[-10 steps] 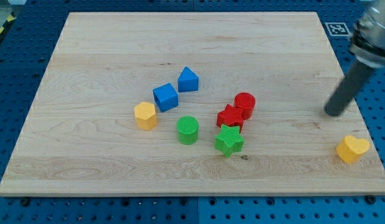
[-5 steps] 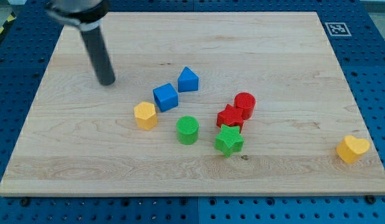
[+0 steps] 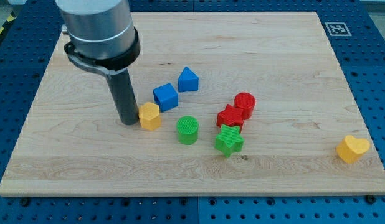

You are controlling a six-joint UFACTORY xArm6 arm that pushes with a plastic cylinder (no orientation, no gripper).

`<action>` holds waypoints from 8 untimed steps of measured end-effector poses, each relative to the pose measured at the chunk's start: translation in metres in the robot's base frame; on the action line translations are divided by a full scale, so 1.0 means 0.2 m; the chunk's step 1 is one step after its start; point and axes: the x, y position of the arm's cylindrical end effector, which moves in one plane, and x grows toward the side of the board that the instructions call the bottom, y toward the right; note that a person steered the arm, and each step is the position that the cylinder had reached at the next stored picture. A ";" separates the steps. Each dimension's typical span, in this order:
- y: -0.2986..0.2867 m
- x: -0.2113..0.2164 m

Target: Push yellow hexagon near blue triangle

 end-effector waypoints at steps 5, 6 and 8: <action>0.34 -0.01; 0.47 -0.03; 0.71 -0.28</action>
